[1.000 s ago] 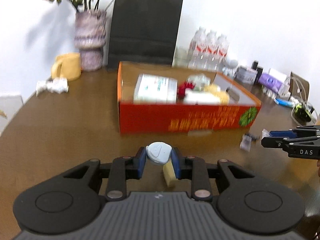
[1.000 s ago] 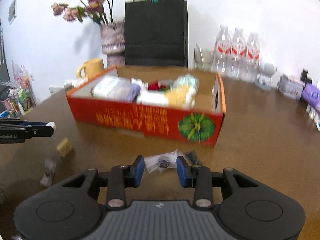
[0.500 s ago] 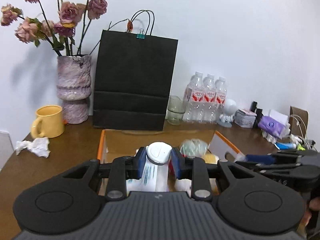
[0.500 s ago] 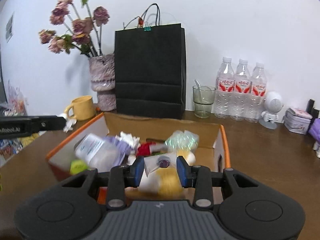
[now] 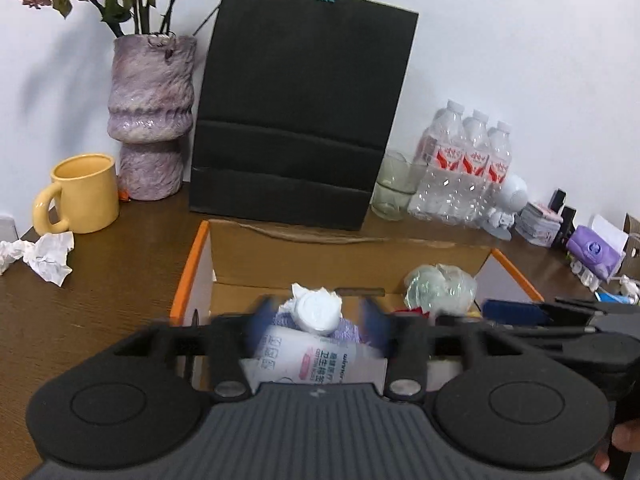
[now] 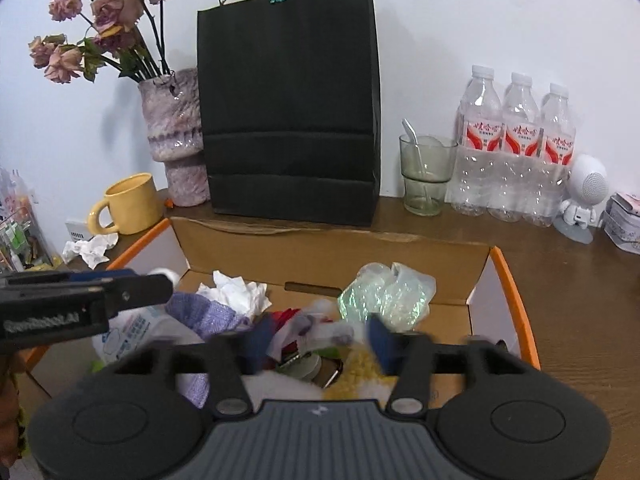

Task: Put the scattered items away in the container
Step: 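Release white cap and wrapped candy into the box with both tools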

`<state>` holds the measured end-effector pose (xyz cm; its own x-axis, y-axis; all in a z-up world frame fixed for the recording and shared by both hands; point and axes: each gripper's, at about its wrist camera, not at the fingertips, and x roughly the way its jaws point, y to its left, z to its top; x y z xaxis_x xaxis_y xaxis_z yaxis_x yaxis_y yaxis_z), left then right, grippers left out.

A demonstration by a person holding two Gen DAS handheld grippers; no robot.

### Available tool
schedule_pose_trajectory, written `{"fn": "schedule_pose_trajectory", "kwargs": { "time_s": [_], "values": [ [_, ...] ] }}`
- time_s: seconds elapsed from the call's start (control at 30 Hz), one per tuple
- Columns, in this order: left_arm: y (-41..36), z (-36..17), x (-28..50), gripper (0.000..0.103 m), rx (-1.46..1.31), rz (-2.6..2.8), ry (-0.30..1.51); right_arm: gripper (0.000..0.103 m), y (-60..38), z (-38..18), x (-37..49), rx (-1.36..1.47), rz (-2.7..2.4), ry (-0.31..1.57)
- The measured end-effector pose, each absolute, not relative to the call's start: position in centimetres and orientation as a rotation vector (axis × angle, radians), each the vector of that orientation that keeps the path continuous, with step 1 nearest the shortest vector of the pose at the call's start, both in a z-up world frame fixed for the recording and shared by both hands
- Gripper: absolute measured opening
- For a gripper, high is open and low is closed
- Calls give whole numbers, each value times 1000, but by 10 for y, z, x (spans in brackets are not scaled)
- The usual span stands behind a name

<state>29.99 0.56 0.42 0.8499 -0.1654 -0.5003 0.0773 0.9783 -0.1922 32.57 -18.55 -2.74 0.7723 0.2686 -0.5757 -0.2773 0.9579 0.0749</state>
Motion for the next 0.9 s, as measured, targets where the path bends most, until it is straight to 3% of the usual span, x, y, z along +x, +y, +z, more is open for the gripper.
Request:
{"fn": "schedule_pose_trajectory", "kwargs": {
  "time_s": [0.13, 0.23, 0.57, 0.9],
  "values": [
    [3, 11, 291, 103, -146, -118, 504, 92, -184, -24, 319, -35, 285, 604],
    [0, 13, 289, 103, -140, -122, 501, 103, -184, -22, 317, -37, 284, 609],
    [-1, 16, 287, 103, -138, -115, 506, 103, -184, -19, 311, -55, 278, 632],
    [10, 47, 240, 103, -129, -134, 386, 103, -219, 11, 262, -25, 264, 530]
  ]
}}
